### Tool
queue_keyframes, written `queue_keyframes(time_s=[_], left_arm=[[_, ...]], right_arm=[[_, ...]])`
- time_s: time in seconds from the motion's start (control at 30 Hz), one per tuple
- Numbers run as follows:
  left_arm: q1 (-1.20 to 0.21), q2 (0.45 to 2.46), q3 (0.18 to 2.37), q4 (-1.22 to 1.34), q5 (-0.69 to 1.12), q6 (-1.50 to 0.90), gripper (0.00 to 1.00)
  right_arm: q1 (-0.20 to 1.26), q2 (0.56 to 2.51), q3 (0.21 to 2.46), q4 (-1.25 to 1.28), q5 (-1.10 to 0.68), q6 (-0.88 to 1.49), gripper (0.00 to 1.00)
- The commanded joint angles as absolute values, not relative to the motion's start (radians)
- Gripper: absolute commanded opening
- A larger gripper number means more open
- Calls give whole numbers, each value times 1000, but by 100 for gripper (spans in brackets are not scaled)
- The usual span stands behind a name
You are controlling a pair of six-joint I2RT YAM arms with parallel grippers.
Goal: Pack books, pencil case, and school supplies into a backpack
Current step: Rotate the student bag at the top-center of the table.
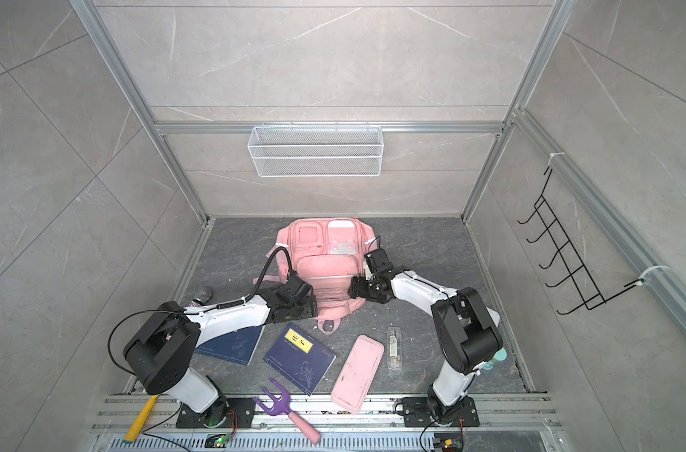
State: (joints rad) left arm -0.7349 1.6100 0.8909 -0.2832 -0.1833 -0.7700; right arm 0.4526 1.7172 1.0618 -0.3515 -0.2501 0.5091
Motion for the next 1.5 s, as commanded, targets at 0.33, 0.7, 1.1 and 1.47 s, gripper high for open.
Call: queue_keyframes(time_s=[0.33, 0.7, 1.1, 1.47], left_arm=[[-550, 1604, 915, -285, -141, -666, 66], [-368, 1624, 970, -326, -106, -593, 66], [-412, 1481, 992, -372, -59, -525, 69], [-607, 1633, 1174, -391, -135, -473, 71]], right_arm=[[527, 1746, 1090, -394, -233, 546, 35], [594, 1698, 1140, -438, -140, 512, 57], [506, 1705, 1258, -503, -15, 413, 73], [429, 1761, 1280, -469, -88, 432, 73]])
